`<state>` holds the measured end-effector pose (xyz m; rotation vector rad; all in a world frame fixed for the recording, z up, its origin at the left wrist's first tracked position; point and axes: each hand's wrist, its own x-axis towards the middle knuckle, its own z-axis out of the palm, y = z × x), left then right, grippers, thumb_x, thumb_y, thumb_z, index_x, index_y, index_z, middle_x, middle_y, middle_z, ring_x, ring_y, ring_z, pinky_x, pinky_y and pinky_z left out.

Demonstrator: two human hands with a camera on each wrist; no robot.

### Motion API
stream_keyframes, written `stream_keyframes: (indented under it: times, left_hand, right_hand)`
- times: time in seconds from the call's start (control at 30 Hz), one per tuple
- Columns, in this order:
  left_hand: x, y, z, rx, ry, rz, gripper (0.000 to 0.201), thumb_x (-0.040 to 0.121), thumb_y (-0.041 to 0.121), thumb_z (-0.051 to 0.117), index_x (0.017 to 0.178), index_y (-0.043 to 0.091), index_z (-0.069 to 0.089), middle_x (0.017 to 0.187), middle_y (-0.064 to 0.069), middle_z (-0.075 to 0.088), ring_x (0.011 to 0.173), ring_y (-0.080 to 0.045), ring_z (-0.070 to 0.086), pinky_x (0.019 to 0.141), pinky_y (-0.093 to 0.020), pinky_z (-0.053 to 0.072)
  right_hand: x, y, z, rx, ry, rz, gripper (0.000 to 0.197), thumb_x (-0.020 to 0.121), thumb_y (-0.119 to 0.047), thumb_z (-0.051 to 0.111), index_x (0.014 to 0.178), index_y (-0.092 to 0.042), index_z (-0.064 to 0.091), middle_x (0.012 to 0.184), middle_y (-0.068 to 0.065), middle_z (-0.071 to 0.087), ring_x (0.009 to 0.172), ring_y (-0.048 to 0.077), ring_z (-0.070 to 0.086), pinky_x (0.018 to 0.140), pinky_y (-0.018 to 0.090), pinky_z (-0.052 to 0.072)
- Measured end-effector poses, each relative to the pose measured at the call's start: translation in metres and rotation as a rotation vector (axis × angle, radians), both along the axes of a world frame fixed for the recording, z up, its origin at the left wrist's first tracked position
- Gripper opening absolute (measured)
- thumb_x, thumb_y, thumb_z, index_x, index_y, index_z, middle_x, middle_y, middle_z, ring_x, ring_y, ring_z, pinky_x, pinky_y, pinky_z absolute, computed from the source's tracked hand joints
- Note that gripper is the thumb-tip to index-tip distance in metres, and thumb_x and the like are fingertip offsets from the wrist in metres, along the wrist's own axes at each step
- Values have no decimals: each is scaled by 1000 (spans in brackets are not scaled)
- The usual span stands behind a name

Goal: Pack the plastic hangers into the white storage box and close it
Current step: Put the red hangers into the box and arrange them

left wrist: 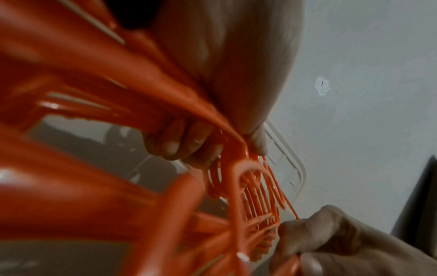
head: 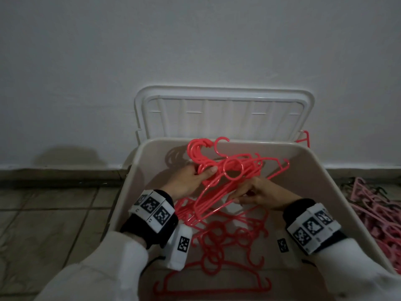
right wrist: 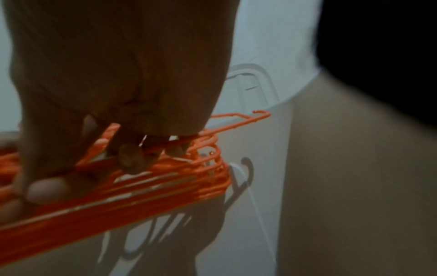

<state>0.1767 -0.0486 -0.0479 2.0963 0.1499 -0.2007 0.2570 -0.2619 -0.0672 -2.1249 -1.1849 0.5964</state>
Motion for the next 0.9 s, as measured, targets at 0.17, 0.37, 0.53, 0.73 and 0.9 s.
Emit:
stream_keyframes:
  times: [0.17, 0.37, 0.53, 0.73, 0.9]
  left_hand:
    - [-2, -2, 1, -39, -20, -64, 47, 86, 56, 45, 121, 29, 60, 112, 7, 68, 104, -9, 63, 102, -37, 44]
    - [1, 1, -7, -44, -13, -38, 58, 67, 71, 61, 109, 33, 66, 103, 10, 71, 99, -8, 65, 98, -37, 48]
    - [3, 2, -8, 90, -15, 26, 26, 84, 37, 63, 106, 24, 69, 100, 4, 70, 95, -14, 63, 94, -37, 47]
    - [2, 0, -6, 210, -25, 65, 35, 87, 47, 50, 105, 23, 68, 103, 1, 69, 97, -18, 61, 86, -29, 45]
    - [1, 5, -8, 376, -59, 160, 33, 88, 48, 46, 99, 25, 67, 97, 1, 68, 94, -22, 62, 82, -29, 46]
  right_hand:
    - [-5, 12, 1, -12, -121, 69, 17, 85, -17, 67, 99, -22, 74, 87, -3, 73, 70, 20, 61, 64, 24, 47]
    - [-15, 23, 5, -18, -165, 174, 18, 86, -18, 65, 102, -20, 73, 99, -9, 72, 78, -15, 57, 71, 8, 43]
    - [-23, 31, 0, 31, -190, 209, 17, 87, -17, 64, 100, -12, 73, 97, -1, 73, 73, -15, 51, 64, 0, 33]
    - [-21, 26, 4, 248, -169, -19, 7, 75, -14, 76, 81, -15, 73, 80, -7, 70, 75, 2, 63, 73, 12, 49]
    - [-16, 19, 9, 74, 80, -70, 29, 84, -8, 65, 59, -22, 63, 55, -5, 59, 51, 13, 50, 54, 22, 41]
